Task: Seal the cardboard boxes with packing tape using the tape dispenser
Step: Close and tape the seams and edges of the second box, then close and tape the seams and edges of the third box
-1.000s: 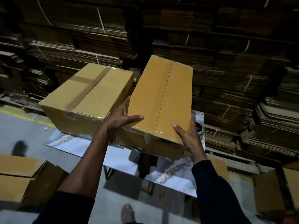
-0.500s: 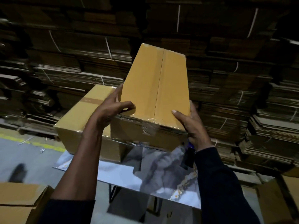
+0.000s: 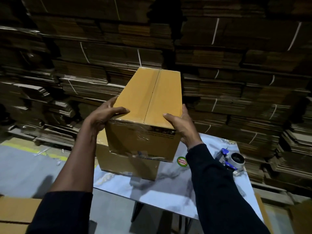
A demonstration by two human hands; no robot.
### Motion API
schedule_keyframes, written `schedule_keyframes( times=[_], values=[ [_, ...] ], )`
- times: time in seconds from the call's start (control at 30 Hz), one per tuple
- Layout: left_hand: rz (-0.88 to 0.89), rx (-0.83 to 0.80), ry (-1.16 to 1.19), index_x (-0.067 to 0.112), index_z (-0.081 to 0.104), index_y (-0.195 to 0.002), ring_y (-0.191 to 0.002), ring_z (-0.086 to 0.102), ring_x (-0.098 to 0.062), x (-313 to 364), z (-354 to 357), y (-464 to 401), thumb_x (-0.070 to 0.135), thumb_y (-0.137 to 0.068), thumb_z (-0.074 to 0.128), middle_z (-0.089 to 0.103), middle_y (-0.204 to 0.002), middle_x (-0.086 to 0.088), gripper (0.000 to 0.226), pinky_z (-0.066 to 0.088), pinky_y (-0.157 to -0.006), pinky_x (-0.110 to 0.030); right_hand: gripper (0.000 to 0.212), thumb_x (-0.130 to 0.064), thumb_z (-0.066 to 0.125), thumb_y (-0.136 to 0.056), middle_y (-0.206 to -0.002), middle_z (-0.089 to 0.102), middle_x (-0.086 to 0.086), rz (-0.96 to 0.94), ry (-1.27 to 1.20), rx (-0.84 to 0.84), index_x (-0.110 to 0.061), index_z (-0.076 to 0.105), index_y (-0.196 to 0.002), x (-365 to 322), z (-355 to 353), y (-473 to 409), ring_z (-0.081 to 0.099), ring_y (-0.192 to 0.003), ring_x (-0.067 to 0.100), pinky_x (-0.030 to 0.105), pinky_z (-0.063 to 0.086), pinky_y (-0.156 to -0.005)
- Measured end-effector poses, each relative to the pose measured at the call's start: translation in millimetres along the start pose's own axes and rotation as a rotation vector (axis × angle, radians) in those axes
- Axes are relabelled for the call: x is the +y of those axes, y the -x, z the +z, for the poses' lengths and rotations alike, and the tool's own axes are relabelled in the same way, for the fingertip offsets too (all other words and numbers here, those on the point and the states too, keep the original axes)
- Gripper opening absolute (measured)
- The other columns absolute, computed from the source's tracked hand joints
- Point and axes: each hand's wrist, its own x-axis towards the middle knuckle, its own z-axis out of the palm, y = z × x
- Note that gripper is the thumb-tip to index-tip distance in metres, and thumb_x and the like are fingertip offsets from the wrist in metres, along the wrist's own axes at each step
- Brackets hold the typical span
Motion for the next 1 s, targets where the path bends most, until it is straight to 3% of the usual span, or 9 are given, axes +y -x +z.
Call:
schedule_keyframes(
  times=[0.1, 0.17, 0.23, 0.37, 0.43, 0.53, 0.67, 0.87, 1.0],
  values=[
    [0.023, 0.031, -0.106, 0.027, 0.04, -0.157, -0.104, 0.059, -0.014, -1, -22, -17, 0.026, -0.09, 0.077, 0.057, -0.135, -0.002, 0.075, 0.05, -0.079, -0.031, 0.106, -0.043, 0.086, -0.069, -0.142, 0.06, -0.003, 0.023, 0.002, 0.031, -0.04, 0.028, -0.157, -5, 24, -12, 0.059, -0.126, 0.022, 0.049, 0.049, -0.11],
    [0.048, 0.117, -0.25, 0.021, 0.042, -0.157, -0.119, 0.058, -0.02, 0, -33, -31, 0.037, -0.088, 0.079, 0.055, -0.147, -0.006, 0.079, 0.048, -0.095, -0.036, 0.111, -0.038, 0.084, -0.077, -0.154, 0.048, -0.005, 0.033, 0.005, 0.061, -0.036, 0.015, -0.163, -7, 37, -18, 0.05, -0.135, 0.022, 0.041, 0.041, -0.114],
    [0.049, 0.255, -0.388, 0.017, 0.046, -0.154, -0.136, 0.053, -0.027, 1, -38, -45, 0.05, -0.085, 0.08, 0.052, -0.154, -0.009, 0.084, 0.046, -0.109, -0.046, 0.105, -0.034, 0.081, -0.085, -0.15, 0.045, -0.008, 0.037, 0.01, 0.09, -0.033, 0.013, -0.164, -9, 48, -25, 0.047, -0.134, 0.02, 0.037, 0.04, -0.111],
    [0.121, 0.426, -0.814, 0.02, 0.056, -0.145, -0.122, 0.062, -0.028, 8, -18, -52, 0.049, -0.097, 0.066, 0.064, -0.137, -0.01, 0.057, 0.051, -0.093, -0.042, 0.1, -0.032, 0.08, -0.086, -0.155, 0.048, 0.003, 0.027, 0.036, 0.14, -0.028, 0.018, -0.165, -15, 58, -31, 0.05, -0.137, 0.025, 0.044, 0.042, -0.116],
    [0.247, 0.445, -0.947, 0.019, 0.062, -0.139, -0.114, 0.064, -0.028, 8, -1, -48, 0.045, -0.103, 0.058, 0.067, -0.131, -0.011, 0.044, 0.05, -0.093, -0.042, 0.09, -0.035, 0.077, -0.091, -0.164, 0.036, 0.004, -0.044, 0.153, 0.193, -0.028, 0.025, -0.164, -18, 60, -23, 0.041, -0.146, 0.025, 0.042, 0.037, -0.12],
    [0.436, 0.37, -0.997, 0.015, 0.066, -0.131, -0.115, 0.062, -0.027, 2, 28, -32, 0.041, -0.108, 0.044, 0.068, -0.129, -0.012, 0.041, 0.044, -0.102, -0.043, 0.069, -0.042, 0.069, -0.096, -0.17, 0.022, 0.002, -0.287, 0.342, 0.237, -0.03, 0.041, -0.158, -12, 68, -2, 0.031, -0.152, 0.023, 0.047, 0.037, -0.121],
    [0.596, 0.334, -1.12, 0.023, 0.058, -0.145, -0.144, 0.046, -0.023, -20, 55, -20, 0.041, -0.108, 0.04, 0.055, -0.153, -0.006, 0.045, 0.031, -0.115, -0.045, 0.052, -0.06, 0.062, -0.094, -0.165, 0.035, 0.0, -0.385, 0.429, 0.239, -0.031, 0.066, -0.138, 6, 80, 19, 0.021, -0.157, 0.025, 0.054, 0.033, -0.121],
    [0.575, 0.383, -1.118, 0.026, 0.062, -0.142, -0.142, 0.049, -0.026, -28, 35, -40, 0.047, -0.103, 0.029, 0.059, -0.149, -0.004, 0.055, 0.032, -0.105, -0.045, 0.055, -0.062, 0.063, -0.094, -0.166, 0.035, 0.003, -0.352, 0.477, 0.212, -0.03, 0.066, -0.139, -3, 97, -1, 0.017, -0.157, 0.029, 0.054, 0.026, -0.124],
    [0.556, 0.396, -1.155, 0.023, 0.059, -0.146, -0.143, 0.047, -0.029, -29, 43, -43, 0.045, -0.104, 0.028, 0.056, -0.152, -0.006, 0.056, 0.032, -0.106, -0.047, 0.056, -0.06, 0.062, -0.095, -0.167, 0.032, 0.004, -0.356, 0.47, 0.177, -0.03, 0.063, -0.142, 0, 92, -5, 0.014, -0.158, 0.029, 0.055, 0.025, -0.124]
  ],
)
